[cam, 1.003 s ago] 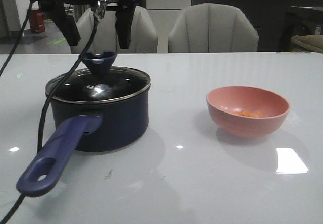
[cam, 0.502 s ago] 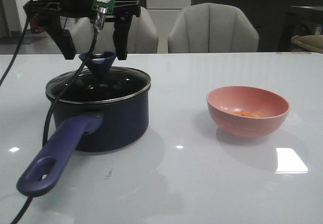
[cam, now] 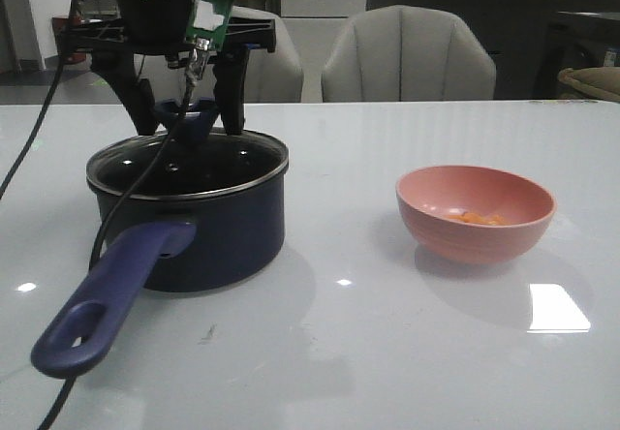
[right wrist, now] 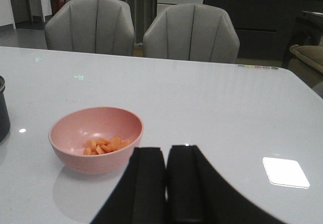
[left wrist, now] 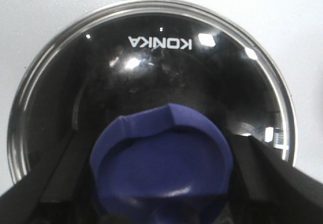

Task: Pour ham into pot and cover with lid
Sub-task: 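Lower the left gripper onto the purple lid knob and grasp it, then lift the glass lid off the saucepan with the left gripper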

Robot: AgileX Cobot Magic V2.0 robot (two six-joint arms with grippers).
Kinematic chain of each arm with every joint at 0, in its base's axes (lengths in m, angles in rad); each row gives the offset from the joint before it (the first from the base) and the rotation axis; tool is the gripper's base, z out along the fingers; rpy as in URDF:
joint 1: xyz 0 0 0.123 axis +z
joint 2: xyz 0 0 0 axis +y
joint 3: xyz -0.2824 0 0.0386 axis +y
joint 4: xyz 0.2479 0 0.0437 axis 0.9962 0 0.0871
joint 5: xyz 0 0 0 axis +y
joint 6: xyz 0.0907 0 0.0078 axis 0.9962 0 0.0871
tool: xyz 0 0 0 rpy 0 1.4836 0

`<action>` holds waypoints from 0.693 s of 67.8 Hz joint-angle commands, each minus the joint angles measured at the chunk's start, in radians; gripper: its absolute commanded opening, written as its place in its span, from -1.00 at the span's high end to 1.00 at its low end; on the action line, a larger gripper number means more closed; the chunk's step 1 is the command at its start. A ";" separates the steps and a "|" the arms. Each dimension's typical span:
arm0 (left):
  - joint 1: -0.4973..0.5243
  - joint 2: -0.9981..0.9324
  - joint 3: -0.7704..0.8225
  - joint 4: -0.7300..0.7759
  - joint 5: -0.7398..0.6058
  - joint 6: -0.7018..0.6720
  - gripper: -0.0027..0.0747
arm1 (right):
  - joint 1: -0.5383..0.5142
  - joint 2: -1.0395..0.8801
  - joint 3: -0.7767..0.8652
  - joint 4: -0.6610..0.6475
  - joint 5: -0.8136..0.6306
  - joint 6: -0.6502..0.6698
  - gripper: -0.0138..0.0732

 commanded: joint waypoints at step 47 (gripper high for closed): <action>-0.002 -0.180 -0.050 0.041 -0.026 0.053 0.34 | -0.002 -0.021 -0.005 -0.009 -0.076 0.000 0.31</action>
